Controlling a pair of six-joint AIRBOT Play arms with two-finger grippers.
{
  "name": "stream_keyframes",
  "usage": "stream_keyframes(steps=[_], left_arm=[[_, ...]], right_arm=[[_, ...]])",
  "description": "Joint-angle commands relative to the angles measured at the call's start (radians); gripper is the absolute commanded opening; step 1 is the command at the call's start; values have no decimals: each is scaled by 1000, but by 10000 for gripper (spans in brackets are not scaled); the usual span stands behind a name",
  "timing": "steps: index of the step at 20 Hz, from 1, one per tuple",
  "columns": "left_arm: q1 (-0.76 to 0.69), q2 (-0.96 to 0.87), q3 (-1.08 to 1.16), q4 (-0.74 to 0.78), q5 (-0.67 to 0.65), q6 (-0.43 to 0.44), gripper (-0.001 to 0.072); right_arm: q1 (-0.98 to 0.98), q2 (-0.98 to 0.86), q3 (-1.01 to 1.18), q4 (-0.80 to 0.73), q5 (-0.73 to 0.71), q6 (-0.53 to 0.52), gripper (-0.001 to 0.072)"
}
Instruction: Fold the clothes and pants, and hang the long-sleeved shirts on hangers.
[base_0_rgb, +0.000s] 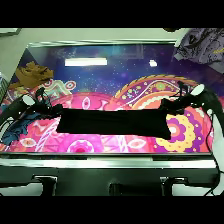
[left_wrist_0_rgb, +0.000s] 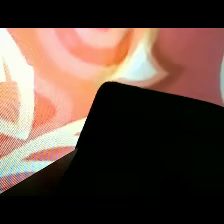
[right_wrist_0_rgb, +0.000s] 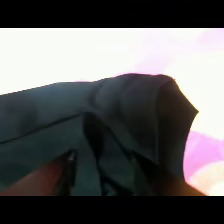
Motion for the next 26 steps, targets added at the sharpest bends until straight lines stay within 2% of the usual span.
stream_keyframes(steps=[1, 2, 4, 8, 9, 12, 17, 21, 23, 25, 26], left_arm=[[11, 18, 64, 22, -93, -22, 415], [16, 33, 87, 45, -129, -34, 418], [22, 69, 117, 106, -203, -55, 643], [22, 145, 122, 178, -265, -89, 651], [20, 159, 122, 178, -263, -89, 651], [20, 178, 122, 178, -263, -106, 651], [19, 179, 122, 177, -263, -130, 650], [19, 179, 122, 177, -262, -130, 650], [18, 179, 122, 171, -262, -132, 651], [18, 179, 122, 153, -259, -138, 651], [18, 179, 122, 136, -251, -137, 650]], right_arm=[[-72, 40, 79, 23, 112, -30, 481], [-119, 55, 74, 21, 136, -46, 487], [-225, 60, 37, 69, 165, -85, 550], [-347, 56, -120, 184, 150, -230, 557], [-352, 52, -163, 206, 138, -259, 612], [-350, 10, -245, 272, 122, -334, 619], [-350, -54, -262, 378, 97, -412, 619], [-314, -88, -262, 394, 85, -414, 618], [-260, -105, -262, 400, 80, -414, 595], [-200, -105, -261, 406, 58, -408, 334], [-184, -97, -257, 412, 52, -402, 103]])
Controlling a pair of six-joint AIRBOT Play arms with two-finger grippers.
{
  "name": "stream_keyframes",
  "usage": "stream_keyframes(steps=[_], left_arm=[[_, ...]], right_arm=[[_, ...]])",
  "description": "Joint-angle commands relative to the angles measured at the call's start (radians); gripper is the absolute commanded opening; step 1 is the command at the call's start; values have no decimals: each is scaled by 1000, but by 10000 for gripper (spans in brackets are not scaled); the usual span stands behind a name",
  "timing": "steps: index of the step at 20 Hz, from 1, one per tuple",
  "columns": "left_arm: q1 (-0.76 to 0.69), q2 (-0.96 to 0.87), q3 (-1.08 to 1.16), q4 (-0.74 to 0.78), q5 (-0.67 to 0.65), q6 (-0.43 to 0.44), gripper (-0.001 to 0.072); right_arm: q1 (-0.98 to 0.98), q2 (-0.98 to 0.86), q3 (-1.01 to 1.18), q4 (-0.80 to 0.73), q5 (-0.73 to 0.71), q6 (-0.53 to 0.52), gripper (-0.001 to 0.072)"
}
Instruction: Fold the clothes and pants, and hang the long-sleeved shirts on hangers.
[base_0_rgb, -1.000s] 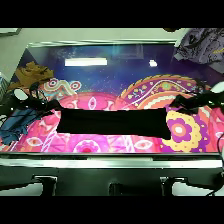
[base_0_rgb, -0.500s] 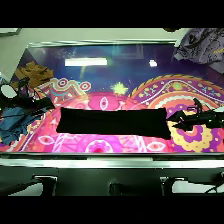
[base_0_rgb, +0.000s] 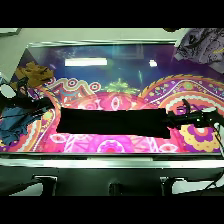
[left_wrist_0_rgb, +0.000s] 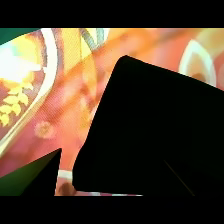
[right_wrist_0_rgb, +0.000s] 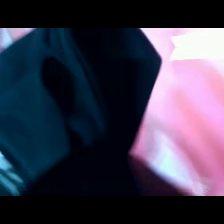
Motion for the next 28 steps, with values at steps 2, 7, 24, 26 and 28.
stream_keyframes(steps=[2, 7, 24, 26, 28], left_arm=[[-11, 0, 1, -88, 39, -5, 625], [-163, -44, 1, -262, 179, -6, 15], [-833, -810, 670, -785, 377, -113, 14], [-860, -896, 788, -823, 377, -145, 14], [-881, -967, 880, -866, 378, -174, 14]], right_arm=[[58, 41, 31, 25, -10, 40, 28], [57, 219, 211, -206, 60, 320, 28], [57, 326, 629, -425, 340, 529, 28], [57, 342, 630, -425, 341, 533, 28], [57, 356, 630, -426, 345, 536, 28]])
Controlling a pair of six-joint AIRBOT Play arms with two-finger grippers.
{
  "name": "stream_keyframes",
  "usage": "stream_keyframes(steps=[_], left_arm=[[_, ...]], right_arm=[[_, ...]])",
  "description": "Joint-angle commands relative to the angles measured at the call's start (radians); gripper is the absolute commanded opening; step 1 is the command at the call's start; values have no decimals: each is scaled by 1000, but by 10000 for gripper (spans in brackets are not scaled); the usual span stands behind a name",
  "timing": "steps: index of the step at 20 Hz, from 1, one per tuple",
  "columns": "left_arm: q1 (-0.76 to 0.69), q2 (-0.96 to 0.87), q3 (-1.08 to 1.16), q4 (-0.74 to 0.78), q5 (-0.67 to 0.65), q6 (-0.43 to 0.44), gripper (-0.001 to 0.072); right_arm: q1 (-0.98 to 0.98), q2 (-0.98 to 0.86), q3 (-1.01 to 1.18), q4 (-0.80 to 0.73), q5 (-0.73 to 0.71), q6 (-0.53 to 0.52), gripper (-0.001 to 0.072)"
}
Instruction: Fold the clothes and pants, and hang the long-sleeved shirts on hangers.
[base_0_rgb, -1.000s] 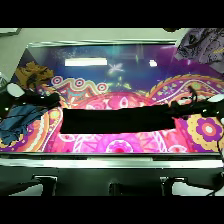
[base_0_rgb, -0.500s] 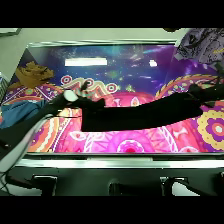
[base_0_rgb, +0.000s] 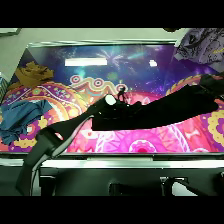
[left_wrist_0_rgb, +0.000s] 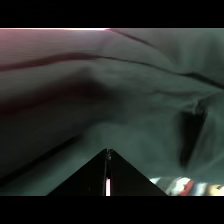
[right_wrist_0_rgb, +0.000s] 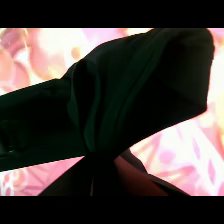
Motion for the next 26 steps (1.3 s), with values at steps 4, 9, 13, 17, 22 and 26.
stream_keyframes(steps=[4, 9, 13, 17, 22, 26], left_arm=[[-75, -146, 157, -131, 27, -59, 14], [-72, -136, 157, -129, 6, -57, 13], [39, -43, 156, 44, -142, -59, 11], [216, 157, 138, 347, -386, -59, 13], [463, 435, 137, 610, -656, -58, 15], [667, 591, 137, 623, -737, -34, 15]], right_arm=[[1, 30, 13, -9, 34, 8, 28], [5, 31, 13, -7, 23, 13, 28], [9, 31, 13, 52, 5, 50, 28], [183, 33, 13, 47, -24, 112, 28], [577, 6, 13, -108, -144, 319, 27], [824, -117, 13, -138, -229, 431, 27]])
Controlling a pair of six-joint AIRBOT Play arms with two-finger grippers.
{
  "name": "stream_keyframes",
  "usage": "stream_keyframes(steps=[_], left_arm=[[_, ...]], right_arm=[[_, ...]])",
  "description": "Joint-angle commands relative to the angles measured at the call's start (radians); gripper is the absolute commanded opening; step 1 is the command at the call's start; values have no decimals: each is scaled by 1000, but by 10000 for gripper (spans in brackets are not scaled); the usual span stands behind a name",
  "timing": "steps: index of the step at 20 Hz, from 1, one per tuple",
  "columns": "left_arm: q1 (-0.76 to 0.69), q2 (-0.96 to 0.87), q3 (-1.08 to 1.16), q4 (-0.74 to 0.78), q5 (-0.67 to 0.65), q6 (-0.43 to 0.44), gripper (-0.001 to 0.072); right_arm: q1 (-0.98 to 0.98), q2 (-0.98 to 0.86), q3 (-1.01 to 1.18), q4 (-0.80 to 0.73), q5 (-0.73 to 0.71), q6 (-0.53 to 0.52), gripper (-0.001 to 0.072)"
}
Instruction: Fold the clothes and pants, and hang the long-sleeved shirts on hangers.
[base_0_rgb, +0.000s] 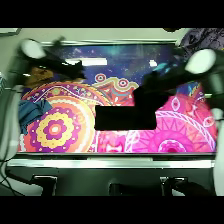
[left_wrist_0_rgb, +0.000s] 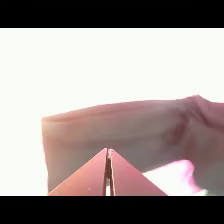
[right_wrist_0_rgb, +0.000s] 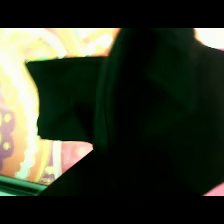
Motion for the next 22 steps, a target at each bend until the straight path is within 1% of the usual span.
stream_keyframes(steps=[1, 4, 6, 9, 12, 13, 14, 17, 19, 21, 22], left_arm=[[178, 140, 0, 63, -110, 23, 15], [269, 187, -1, 63, -128, 35, 16], [301, 195, -2, 63, -144, 42, 15], [312, 195, -14, 63, -160, 49, 15], [310, 195, -48, 63, -159, 49, 16], [308, 195, -59, 63, -158, 49, 16], [304, 195, -68, 64, -157, 49, 15], [301, 193, -82, 64, -155, 49, 16], [298, 193, -82, 63, -140, 49, 16], [293, 193, -82, 63, -126, 49, 16], [291, 193, -82, 63, -122, 49, 16]], right_arm=[[213, -110, 0, -44, -96, 124, 27], [308, -233, 1, -43, -195, 175, 28], [338, -303, 1, -17, -269, 177, 29], [353, -363, 1, 56, -320, 176, 38], [353, -367, 1, 91, -341, 172, 315], [353, -362, 1, 93, -345, 171, 481], [352, -349, 1, 93, -345, 171, 553], [317, -278, 5, 90, -341, 147, 553], [249, -221, 26, 90, -284, 104, 555], [143, -163, 51, 101, -210, 26, 556], [73, -128, 53, 111, -181, -35, 558]])
